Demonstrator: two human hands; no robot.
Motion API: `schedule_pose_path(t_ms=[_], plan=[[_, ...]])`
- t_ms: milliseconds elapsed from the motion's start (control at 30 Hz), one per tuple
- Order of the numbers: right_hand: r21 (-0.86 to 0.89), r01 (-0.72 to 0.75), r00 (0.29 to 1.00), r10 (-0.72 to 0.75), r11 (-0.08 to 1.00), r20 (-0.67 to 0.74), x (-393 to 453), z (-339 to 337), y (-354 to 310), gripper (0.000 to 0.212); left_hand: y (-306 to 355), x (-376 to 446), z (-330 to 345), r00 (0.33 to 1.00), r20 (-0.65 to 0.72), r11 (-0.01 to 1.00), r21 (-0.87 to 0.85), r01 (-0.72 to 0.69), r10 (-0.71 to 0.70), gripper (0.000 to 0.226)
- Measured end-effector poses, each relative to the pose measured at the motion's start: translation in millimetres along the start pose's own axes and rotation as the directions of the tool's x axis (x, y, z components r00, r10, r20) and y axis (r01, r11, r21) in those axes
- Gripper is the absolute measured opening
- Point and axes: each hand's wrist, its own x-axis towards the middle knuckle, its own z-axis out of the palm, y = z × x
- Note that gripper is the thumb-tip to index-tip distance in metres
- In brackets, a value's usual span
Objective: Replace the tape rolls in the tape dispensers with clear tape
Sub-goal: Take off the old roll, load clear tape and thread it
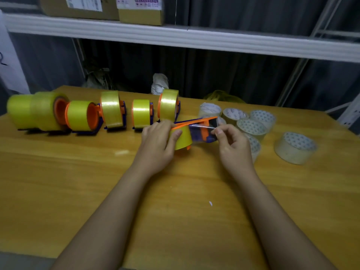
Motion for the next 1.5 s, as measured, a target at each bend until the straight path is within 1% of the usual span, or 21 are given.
schedule_pose_path(t_ms=[167,200,300,367,500,600,700,833,967,1067,1167,1367,1500], plan=[[0.014,-0.003,1.000,0.003,1.000,-0.002,-6.5,-2.2,0.1,0.016,3.0,-2.3,1.2,0.999,0.008,0.997,-0.055,0.052,-0.052,0.026],[0.013,0.001,1.000,-0.001,1.000,0.001,-6.9,-2.3,-0.1,0.016,2.6,-2.2,1.0,0.998,0.006,0.996,-0.067,0.056,-0.055,0.028],[-0.001,0.011,1.000,-0.011,1.000,0.021,-7.3,-2.2,-1.1,0.018,0.0,-0.6,0.3,0.998,0.010,0.997,-0.050,0.058,-0.058,0.047],[-0.006,0.001,1.000,-0.001,1.000,0.025,-7.0,-2.5,-2.0,0.018,-0.9,1.1,0.8,0.998,-0.002,0.997,-0.042,0.065,-0.065,0.049],[-0.009,-0.019,0.999,0.019,1.000,0.027,-7.6,-2.2,-1.8,0.016,1.7,0.1,0.8,0.996,-0.030,0.995,-0.062,0.080,-0.082,0.037],[-0.005,-0.039,0.999,0.039,0.999,0.018,-6.9,-0.6,0.4,0.017,3.0,-1.5,-0.4,0.993,-0.025,0.986,-0.125,0.109,-0.113,0.024],[0.023,-0.080,0.997,0.080,0.997,0.018,-5.1,-1.5,4.1,0.020,4.7,-2.3,-3.0,0.988,-0.014,0.972,-0.180,0.152,-0.157,0.019],[0.210,-0.171,0.985,0.173,0.963,0.011,-3.2,-5.8,1.7,0.021,3.0,-0.9,-5.0,0.989,0.001,0.958,-0.249,0.145,-0.149,0.025],[0.176,-0.151,0.988,0.150,0.973,0.022,-3.7,-9.8,4.4,0.021,1.9,-0.6,-3.5,0.993,0.006,0.969,-0.218,0.116,-0.118,0.024],[0.224,-0.128,0.992,0.127,0.966,0.018,-4.4,-9.5,2.9,0.023,0.3,-0.2,-3.3,0.993,-0.029,0.971,-0.213,0.107,-0.116,0.027],[0.247,-0.104,0.994,0.104,0.963,0.014,-4.1,-8.0,0.0,0.021,-0.8,0.9,-3.6,0.990,-0.053,0.967,-0.225,0.117,-0.132,0.027],[0.215,-0.112,0.994,0.106,0.970,0.040,-6.2,-5.6,-4.2,0.016,-2.5,0.3,-2.9,0.978,-0.068,0.941,-0.293,0.170,-0.198,0.030],[0.197,-0.166,0.986,0.163,0.966,0.033,-4.4,-6.0,-2.4,0.017,-1.5,0.0,-2.8,0.977,-0.072,0.935,-0.313,0.169,-0.200,0.031]])
